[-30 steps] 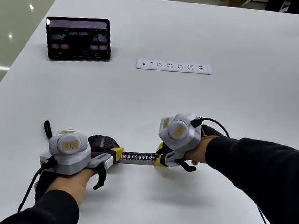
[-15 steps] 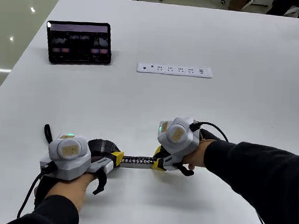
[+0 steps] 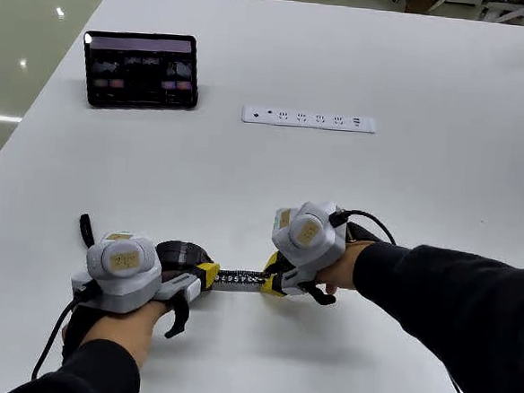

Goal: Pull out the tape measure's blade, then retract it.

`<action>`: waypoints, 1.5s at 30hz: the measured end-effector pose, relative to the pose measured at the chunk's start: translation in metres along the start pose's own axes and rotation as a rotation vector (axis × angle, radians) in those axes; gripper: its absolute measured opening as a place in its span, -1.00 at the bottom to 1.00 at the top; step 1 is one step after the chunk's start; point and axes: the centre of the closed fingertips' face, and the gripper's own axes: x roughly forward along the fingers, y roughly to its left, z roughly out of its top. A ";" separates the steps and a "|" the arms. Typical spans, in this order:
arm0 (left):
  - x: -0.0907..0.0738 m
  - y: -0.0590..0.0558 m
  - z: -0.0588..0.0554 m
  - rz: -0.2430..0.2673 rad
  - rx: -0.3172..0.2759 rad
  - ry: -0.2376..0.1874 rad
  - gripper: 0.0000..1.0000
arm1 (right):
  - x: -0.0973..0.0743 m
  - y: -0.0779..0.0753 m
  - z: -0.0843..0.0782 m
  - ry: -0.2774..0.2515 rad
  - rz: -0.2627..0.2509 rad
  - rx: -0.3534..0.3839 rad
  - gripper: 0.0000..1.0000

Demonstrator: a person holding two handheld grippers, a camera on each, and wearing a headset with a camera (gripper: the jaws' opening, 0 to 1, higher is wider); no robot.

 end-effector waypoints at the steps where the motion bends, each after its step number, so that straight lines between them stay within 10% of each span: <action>1: 0.000 0.000 0.000 0.000 -0.001 0.000 0.17 | 0.000 0.000 0.001 -0.001 0.000 -0.001 -0.77; 45: -0.001 0.001 0.000 -0.006 -0.012 -0.005 0.17 | 0.030 0.006 0.040 -0.052 0.006 0.003 -0.78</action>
